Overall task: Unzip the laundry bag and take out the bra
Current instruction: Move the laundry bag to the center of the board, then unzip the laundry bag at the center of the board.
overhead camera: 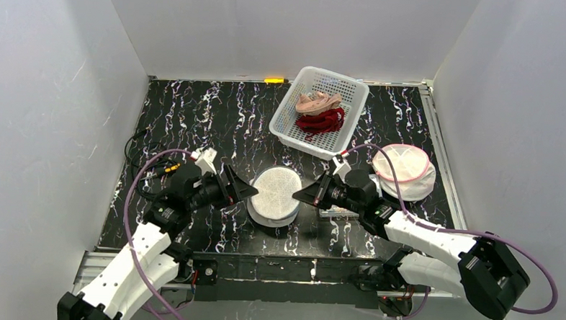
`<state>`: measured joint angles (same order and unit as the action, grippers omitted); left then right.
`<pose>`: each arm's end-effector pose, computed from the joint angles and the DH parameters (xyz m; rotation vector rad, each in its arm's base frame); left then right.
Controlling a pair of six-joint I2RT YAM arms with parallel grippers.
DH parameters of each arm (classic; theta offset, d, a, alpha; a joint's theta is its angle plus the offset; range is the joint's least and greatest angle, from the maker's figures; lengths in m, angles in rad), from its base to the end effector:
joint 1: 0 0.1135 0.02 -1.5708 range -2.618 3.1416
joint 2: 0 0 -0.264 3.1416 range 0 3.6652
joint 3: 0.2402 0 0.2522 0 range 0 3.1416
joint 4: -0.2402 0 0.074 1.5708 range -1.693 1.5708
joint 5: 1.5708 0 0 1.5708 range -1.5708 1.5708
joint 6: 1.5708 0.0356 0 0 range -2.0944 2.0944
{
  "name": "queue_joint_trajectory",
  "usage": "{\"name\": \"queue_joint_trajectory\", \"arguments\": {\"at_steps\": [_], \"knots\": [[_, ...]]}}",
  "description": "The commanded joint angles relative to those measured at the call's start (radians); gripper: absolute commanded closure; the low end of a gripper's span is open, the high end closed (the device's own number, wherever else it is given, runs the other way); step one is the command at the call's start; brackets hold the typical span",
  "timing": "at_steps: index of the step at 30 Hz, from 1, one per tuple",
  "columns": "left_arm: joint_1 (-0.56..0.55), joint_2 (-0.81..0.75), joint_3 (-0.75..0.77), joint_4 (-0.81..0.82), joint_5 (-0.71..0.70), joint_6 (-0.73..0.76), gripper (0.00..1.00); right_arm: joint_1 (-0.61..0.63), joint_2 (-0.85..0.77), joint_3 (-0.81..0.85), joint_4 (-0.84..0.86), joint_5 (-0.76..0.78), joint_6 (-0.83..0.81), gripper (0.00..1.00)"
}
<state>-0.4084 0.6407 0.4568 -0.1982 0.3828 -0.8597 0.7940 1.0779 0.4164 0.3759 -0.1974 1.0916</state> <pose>0.1411 -0.0755 0.2456 -0.2025 2.1157 -1.1728 0.1561 0.1687 0.2123 0.1596 2.1288 1.4135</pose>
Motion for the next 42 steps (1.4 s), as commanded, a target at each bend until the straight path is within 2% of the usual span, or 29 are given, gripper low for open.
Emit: {"name": "queue_joint_trajectory", "arguments": {"at_steps": [1,11,14,18,21,26,36,42], "knots": [[-0.004,0.072,0.005,0.057,0.087,0.029,0.22,-0.017,-0.009,-0.012,0.113,-0.072,0.048,0.99],[-0.011,0.189,-0.032,0.160,0.128,0.034,0.38,-0.047,0.005,-0.061,0.190,-0.118,0.083,0.99],[-0.011,0.204,-0.052,0.168,0.131,0.030,0.37,-0.050,0.012,-0.063,0.200,-0.125,0.087,0.99],[-0.016,0.218,-0.083,0.190,0.128,0.017,0.29,-0.052,0.017,-0.071,0.214,-0.129,0.091,0.99],[-0.020,0.210,-0.109,0.229,0.127,-0.001,0.31,-0.052,0.020,-0.075,0.221,-0.130,0.091,0.99],[-0.025,0.190,-0.107,0.243,0.113,-0.002,0.43,-0.053,0.023,-0.076,0.218,-0.134,0.078,0.99],[-0.059,0.234,-0.088,0.257,0.102,0.017,0.59,-0.053,0.014,-0.071,0.191,-0.143,0.056,0.99],[-0.078,0.238,-0.080,0.252,0.087,0.021,0.81,-0.053,0.005,-0.060,0.150,-0.151,0.026,0.99]]}}
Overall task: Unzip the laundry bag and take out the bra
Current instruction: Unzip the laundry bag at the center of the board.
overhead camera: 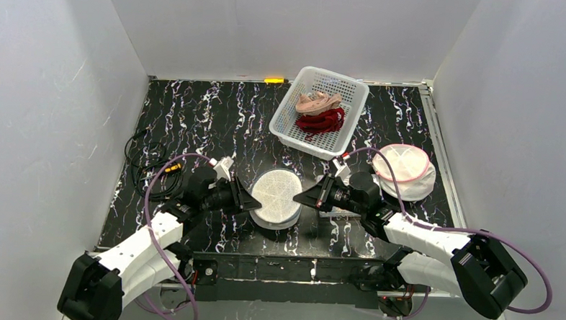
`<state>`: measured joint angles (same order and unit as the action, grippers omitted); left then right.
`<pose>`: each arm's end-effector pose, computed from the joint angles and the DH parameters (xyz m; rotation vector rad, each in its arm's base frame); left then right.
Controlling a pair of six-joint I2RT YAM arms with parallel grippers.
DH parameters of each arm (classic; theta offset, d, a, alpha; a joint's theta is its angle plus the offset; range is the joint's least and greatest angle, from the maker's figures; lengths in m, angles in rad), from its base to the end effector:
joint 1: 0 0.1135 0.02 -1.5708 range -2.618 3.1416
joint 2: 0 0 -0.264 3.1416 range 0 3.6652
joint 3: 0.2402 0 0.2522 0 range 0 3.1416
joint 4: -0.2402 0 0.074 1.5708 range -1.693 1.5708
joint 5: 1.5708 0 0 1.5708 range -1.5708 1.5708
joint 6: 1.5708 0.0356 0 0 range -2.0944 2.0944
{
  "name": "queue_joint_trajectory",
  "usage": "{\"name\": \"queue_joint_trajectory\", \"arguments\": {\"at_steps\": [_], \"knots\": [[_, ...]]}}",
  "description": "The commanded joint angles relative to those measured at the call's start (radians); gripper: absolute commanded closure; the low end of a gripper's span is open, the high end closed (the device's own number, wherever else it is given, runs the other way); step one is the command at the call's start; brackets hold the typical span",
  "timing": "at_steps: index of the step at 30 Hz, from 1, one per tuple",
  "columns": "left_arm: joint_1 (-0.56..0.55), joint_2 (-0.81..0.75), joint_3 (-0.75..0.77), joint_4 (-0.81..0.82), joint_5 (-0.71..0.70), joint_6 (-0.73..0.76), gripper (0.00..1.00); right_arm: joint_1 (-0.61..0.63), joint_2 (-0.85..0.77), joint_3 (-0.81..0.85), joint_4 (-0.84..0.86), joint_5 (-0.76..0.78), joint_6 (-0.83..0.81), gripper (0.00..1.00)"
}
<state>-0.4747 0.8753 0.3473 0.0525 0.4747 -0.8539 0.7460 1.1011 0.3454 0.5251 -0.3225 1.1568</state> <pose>0.1585 -0.0998 0.1962 -0.0972 2.2530 -1.2637 0.1575 0.1609 0.2000 0.1635 2.1136 1.5551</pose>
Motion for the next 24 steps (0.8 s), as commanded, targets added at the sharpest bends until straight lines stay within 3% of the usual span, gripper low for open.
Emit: {"name": "queue_joint_trajectory", "arguments": {"at_steps": [1,2,4,8,16,24], "knots": [[-0.013,0.001,0.031,0.000,-0.009,0.016,0.85,-0.005,-0.020,0.016,-0.016,-0.027,-0.053,0.99],[-0.014,-0.002,0.032,-0.002,-0.011,0.013,0.90,-0.005,-0.021,0.031,-0.038,-0.031,-0.075,0.95],[-0.017,-0.015,0.033,-0.007,-0.020,0.009,0.98,-0.003,-0.030,0.070,-0.099,-0.046,-0.138,0.62],[-0.018,-0.066,0.056,-0.074,-0.044,0.009,1.00,0.000,-0.089,0.196,-0.385,0.017,-0.332,0.04],[-0.019,-0.173,0.129,-0.290,-0.190,-0.028,1.00,0.013,-0.163,0.461,-0.836,0.288,-0.679,0.01],[-0.019,-0.142,0.250,-0.460,-0.335,-0.095,1.00,0.018,-0.139,0.541,-0.952,0.640,-0.667,0.01]]}}
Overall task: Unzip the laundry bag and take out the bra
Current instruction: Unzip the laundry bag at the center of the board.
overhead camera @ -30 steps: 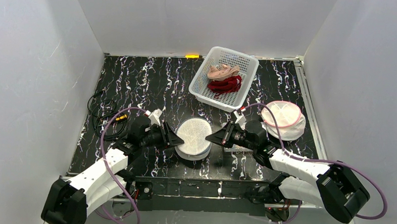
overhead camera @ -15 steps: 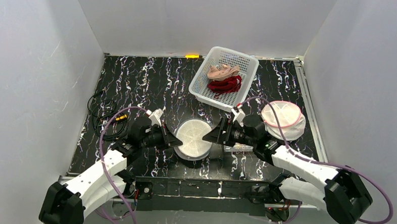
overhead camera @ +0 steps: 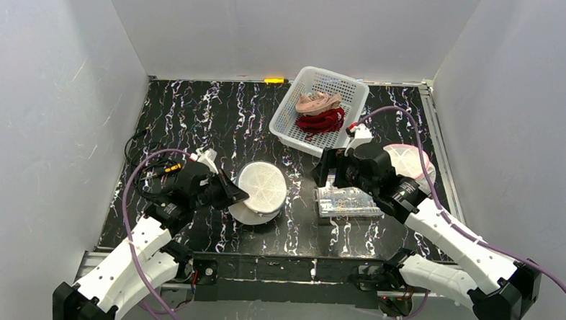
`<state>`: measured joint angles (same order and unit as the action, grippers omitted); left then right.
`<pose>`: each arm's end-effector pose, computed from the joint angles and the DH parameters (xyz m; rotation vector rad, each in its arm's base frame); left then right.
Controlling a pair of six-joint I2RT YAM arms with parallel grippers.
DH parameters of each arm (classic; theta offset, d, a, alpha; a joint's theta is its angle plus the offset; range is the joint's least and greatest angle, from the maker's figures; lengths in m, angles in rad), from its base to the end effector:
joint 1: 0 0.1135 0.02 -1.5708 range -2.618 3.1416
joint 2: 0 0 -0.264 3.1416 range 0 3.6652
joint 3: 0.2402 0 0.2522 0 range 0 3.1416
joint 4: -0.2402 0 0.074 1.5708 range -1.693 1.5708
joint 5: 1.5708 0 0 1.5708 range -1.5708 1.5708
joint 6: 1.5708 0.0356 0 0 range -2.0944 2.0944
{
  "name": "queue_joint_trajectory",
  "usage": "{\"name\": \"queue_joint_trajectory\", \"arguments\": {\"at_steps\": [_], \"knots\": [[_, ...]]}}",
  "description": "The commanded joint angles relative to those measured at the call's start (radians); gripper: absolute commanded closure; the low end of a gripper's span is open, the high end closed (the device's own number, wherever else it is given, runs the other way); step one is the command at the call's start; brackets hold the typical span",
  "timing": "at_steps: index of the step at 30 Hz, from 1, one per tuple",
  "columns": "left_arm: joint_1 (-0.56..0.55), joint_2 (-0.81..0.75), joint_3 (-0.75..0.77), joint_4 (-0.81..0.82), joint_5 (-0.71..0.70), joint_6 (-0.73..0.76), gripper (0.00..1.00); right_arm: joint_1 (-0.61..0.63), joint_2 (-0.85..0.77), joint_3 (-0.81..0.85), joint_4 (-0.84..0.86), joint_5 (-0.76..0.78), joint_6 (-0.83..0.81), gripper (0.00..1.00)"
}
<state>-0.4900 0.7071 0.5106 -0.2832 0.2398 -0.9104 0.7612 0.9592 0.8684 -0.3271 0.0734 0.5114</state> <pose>0.1439 -0.0863 0.2459 -0.3047 2.2069 -1.0738 0.1596 0.1484 0.3227 -0.2084 2.0557 0.7370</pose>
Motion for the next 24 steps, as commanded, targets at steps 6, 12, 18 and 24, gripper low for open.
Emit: {"name": "queue_joint_trajectory", "arguments": {"at_steps": [6,12,18,24], "knots": [[-0.003,0.101,0.163,-0.189,-0.153,-0.149,1.00,-0.007,-0.121,-0.110,0.109,0.337,-0.030,0.01],[-0.004,0.095,0.192,-0.177,-0.182,-0.287,1.00,-0.005,-0.077,-0.113,0.195,0.038,-0.101,0.01],[-0.003,0.128,0.244,-0.183,-0.181,-0.422,1.00,0.073,-0.030,-0.144,0.255,0.031,-0.087,0.02],[-0.003,0.167,0.263,-0.209,-0.179,-0.514,1.00,0.244,0.037,-0.210,0.433,0.031,0.019,0.19]]}}
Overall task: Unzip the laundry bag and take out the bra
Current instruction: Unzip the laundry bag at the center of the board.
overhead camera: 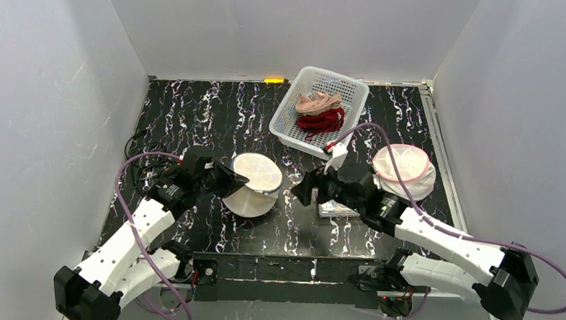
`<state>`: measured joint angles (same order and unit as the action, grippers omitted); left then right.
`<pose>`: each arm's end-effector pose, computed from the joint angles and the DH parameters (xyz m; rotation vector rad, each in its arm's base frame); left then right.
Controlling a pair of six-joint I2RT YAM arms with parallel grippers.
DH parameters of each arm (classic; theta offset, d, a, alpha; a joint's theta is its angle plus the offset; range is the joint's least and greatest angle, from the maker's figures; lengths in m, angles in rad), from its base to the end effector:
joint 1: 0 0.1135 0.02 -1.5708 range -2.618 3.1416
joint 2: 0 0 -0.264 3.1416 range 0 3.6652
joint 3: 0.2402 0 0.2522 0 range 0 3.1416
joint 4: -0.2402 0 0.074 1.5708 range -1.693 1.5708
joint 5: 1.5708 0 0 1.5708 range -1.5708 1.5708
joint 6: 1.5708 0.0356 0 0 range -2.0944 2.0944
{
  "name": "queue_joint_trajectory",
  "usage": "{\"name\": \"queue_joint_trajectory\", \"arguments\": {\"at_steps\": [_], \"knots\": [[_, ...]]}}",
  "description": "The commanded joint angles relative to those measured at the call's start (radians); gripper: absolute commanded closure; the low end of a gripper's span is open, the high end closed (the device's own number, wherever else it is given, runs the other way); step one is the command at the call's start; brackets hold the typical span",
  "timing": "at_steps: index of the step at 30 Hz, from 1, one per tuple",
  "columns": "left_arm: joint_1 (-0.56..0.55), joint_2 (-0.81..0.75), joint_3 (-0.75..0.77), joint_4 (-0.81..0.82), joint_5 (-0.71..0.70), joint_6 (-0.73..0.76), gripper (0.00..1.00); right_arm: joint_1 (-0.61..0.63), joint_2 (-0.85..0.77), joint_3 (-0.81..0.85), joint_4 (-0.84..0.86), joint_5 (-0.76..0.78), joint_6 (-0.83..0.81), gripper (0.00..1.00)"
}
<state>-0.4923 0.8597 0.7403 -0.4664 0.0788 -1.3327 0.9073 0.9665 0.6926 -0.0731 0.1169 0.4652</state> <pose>0.1655 -0.0919 0.2834 -0.9261 2.1963 -1.0690 0.1418 0.1746 0.2851 -0.3582 1.9684 0.7984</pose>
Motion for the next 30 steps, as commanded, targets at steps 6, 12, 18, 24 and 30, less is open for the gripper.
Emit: {"name": "queue_joint_trajectory", "arguments": {"at_steps": [6,12,18,24,30], "knots": [[-0.002,0.022,0.011,-0.020,0.012,-0.128,1.00,0.177,0.096,-0.086,0.358,0.034,0.135,0.32],[-0.001,-0.001,0.004,-0.029,0.017,-0.116,1.00,0.179,0.183,-0.095,0.508,-0.046,0.234,0.34],[-0.002,-0.004,-0.002,-0.028,0.025,-0.119,1.00,0.178,0.218,-0.114,0.603,-0.082,0.308,0.37],[-0.002,0.002,-0.004,-0.016,0.038,-0.132,1.00,0.178,0.225,-0.136,0.619,-0.074,0.313,0.40],[-0.001,0.004,-0.008,-0.004,0.050,-0.137,1.00,0.175,0.261,-0.143,0.633,-0.075,0.293,0.43]]}}
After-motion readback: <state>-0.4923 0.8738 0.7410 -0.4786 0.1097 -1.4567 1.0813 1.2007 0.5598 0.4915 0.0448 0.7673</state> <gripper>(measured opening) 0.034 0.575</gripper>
